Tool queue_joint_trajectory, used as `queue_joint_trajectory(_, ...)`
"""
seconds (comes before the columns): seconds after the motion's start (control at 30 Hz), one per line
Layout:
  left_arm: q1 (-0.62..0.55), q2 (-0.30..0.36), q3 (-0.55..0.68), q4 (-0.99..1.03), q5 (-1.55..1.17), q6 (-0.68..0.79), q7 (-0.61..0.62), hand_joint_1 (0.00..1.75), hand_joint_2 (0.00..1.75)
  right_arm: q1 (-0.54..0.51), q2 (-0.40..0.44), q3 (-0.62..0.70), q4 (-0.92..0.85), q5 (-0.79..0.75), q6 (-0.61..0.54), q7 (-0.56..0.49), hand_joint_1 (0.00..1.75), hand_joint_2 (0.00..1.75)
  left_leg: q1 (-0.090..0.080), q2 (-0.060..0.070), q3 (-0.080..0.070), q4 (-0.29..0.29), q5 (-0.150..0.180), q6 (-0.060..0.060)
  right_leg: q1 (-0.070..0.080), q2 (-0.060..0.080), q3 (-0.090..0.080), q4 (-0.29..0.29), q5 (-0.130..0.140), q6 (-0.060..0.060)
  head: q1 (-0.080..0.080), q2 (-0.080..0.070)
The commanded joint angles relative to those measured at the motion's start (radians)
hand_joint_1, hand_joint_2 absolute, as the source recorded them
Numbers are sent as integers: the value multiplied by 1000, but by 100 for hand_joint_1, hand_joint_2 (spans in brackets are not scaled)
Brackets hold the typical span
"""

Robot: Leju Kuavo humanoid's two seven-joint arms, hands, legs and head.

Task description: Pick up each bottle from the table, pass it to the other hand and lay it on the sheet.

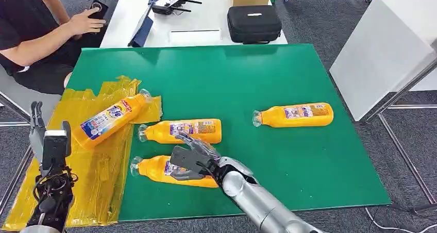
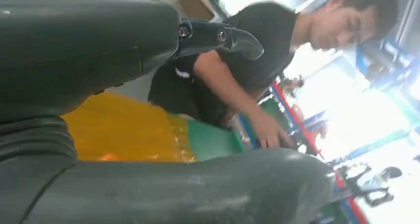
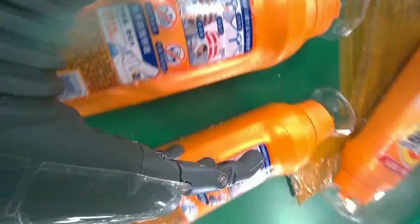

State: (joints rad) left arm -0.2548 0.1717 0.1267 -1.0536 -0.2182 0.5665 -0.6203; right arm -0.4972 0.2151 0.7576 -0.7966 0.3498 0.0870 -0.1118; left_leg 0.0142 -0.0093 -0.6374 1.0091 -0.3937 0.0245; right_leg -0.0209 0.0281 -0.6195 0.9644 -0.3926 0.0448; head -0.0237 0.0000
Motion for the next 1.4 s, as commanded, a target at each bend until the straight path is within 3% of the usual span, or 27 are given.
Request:
queue_joint_trajectory(0.03, -3, -14, 31, -20, 20, 13, -10, 0, 0, -46, 24, 63, 127, 16, -17, 27, 0, 175, 0, 0, 2, 0, -1, 0, 1, -2, 2, 0, -1, -2, 0, 0)
queue_joint_trajectory(0.3, 21, 1, 28, -33, 31, 38, -6, 0, 0, -5, 20, 131, 54, 123, -73, 131, 0, 175, 0, 1, 5, 0, -3, -1, 1, -2, 4, 0, -2, -3, 0, 0)
queue_joint_trajectory(0.43, 66, 3, 61, -78, 36, 35, 12, 0, 0, 35, -19, 207, -38, 311, -72, 306, 0, 175, 1, 1, 8, 1, -5, -1, 2, -3, 7, 1, -4, -4, -1, 0)
queue_joint_trajectory(0.57, 50, 11, 63, -55, 40, 22, 13, 0, 0, 33, -27, 237, -2, 372, -47, 354, 0, 175, 1, 1, 5, 0, -3, -1, 1, -3, 4, 0, -3, -3, -1, 0)
queue_joint_trajectory(0.73, -3, 14, 45, 8, 54, 24, -4, 0, 0, 45, -17, 265, 92, 422, 2, 351, 0, 175, 1, -2, 2, -1, 0, -1, 1, -4, 1, -1, -2, -2, 0, 0)
queue_joint_trajectory(1.17, 13, 19, 42, 14, 79, 31, -17, 0, 0, 66, -39, 310, 81, 520, 33, 373, 0, 175, 1, -1, 11, -3, -2, -2, 2, -6, 8, -3, -3, -4, -1, 0)
queue_joint_trajectory(1.33, -4, 7, 41, 21, 78, 35, -17, 0, 0, 81, -57, 292, 83, 548, 33, 385, 0, 175, 1, -2, 10, -2, -2, -2, 1, -5, -1, -2, -4, -5, 0, 0)
queue_joint_trajectory(1.37, -10, 3, 40, 27, 78, 35, -17, 0, 0, 83, -55, 281, 93, 550, 40, 381, 59, 175, 1, -3, 11, -3, -2, -2, 2, -7, 0, -3, -4, -6, -1, 0)
queue_joint_trajectory(1.4, -12, 2, 41, 29, 78, 35, -17, 0, 0, 85, -55, 275, 97, 549, 38, 380, 175, 175, 0, -3, 10, -3, -2, -2, 1, -6, -1, -3, -4, -5, 0, 0)
